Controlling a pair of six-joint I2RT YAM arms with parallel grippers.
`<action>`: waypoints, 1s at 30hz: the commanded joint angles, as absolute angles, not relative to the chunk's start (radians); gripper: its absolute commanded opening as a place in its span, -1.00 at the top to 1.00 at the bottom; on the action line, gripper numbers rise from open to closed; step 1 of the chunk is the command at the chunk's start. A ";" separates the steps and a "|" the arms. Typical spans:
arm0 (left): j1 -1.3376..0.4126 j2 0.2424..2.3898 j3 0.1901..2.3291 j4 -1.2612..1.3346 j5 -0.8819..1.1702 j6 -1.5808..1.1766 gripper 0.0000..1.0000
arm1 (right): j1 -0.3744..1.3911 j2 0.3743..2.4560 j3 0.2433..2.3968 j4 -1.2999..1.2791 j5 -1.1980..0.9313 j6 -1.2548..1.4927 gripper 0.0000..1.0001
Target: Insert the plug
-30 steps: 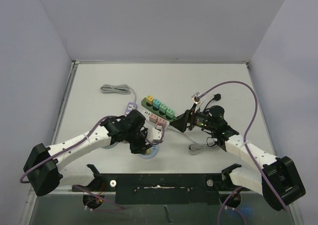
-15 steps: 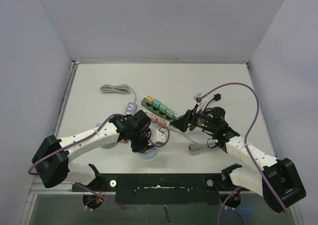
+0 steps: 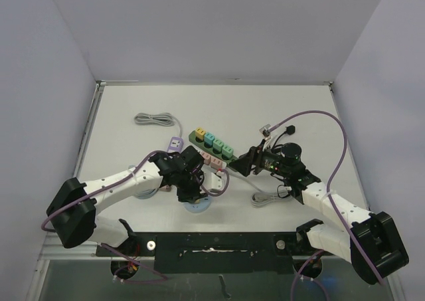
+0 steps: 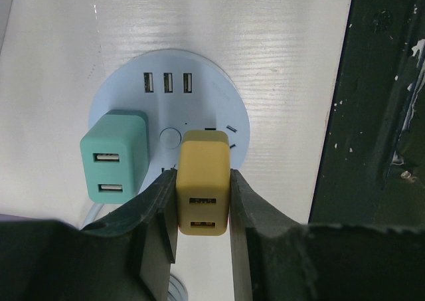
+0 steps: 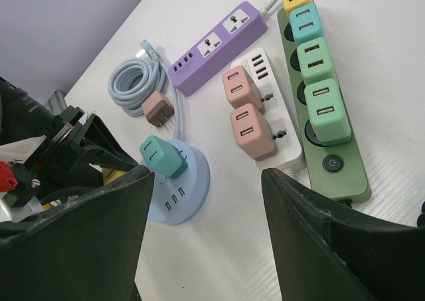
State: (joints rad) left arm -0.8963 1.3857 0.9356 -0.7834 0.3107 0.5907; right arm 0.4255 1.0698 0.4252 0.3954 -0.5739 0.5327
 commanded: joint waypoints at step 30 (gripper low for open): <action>-0.975 1.623 0.994 -0.840 0.127 0.555 1.00 | 0.404 1.048 0.407 0.453 -0.559 0.529 -0.34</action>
State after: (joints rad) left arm -0.9680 1.5513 1.0779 -0.8860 0.2192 0.5491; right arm 0.4114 1.0714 0.4126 0.3954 -0.5674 0.5327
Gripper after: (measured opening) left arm 0.259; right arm 0.668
